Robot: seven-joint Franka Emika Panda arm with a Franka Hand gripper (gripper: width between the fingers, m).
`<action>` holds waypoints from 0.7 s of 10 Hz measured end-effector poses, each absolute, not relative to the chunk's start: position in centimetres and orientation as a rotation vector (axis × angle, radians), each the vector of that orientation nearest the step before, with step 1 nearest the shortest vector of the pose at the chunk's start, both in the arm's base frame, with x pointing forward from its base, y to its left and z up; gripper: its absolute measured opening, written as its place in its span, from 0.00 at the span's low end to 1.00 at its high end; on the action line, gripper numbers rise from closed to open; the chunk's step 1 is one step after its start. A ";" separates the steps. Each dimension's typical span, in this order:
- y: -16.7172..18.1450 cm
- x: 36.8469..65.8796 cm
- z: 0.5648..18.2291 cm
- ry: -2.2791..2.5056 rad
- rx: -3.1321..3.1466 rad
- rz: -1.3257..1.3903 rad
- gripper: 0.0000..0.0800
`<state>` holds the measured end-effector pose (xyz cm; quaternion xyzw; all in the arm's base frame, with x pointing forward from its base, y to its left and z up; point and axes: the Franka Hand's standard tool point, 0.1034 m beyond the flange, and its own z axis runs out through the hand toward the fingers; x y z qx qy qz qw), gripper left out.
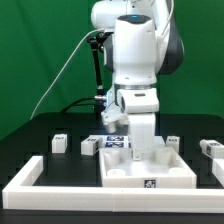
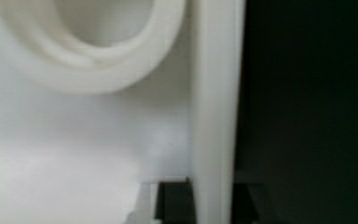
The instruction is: Assemble one leg
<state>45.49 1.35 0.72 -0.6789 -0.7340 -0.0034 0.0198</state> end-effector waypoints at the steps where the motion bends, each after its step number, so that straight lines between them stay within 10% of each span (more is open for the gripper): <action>1: 2.4 46.2 0.7 -2.261 -2.124 -0.022 0.07; 7: 6.0 48.7 0.9 -2.191 -2.193 -0.037 0.07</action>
Offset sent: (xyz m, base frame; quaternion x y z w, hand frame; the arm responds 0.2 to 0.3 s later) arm 0.0227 0.0237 -0.0020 0.0101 -0.0011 0.0386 0.9992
